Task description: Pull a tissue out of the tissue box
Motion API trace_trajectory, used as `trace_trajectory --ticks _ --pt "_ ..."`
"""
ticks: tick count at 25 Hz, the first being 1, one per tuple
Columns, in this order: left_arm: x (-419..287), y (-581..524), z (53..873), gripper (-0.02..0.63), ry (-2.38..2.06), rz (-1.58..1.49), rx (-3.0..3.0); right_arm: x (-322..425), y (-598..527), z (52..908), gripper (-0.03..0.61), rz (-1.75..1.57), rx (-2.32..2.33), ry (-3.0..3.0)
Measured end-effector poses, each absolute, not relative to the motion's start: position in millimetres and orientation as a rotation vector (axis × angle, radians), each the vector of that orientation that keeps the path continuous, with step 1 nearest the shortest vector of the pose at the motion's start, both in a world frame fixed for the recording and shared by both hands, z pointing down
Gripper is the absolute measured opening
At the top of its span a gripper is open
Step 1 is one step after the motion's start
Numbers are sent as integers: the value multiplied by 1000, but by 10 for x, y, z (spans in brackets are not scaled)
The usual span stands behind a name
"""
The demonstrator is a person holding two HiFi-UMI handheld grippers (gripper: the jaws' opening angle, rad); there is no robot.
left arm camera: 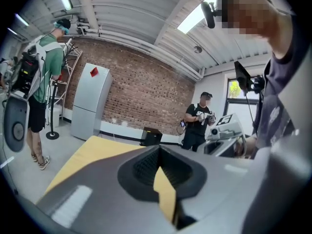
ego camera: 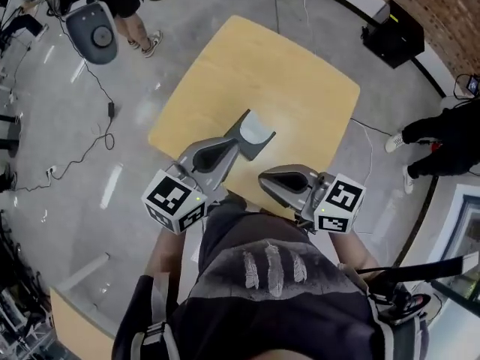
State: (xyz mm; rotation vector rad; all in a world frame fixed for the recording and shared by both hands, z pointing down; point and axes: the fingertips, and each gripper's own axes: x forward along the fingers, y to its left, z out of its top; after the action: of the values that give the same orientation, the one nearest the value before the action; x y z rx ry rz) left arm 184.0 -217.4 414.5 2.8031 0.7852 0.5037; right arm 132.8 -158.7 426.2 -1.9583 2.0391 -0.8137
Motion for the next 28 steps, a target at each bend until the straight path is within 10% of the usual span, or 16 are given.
trace_trajectory --ticks 28 --pt "1875 -2037 5519 2 1115 1101 2643 2142 -1704 4774 -2 -996 -2160 1585"
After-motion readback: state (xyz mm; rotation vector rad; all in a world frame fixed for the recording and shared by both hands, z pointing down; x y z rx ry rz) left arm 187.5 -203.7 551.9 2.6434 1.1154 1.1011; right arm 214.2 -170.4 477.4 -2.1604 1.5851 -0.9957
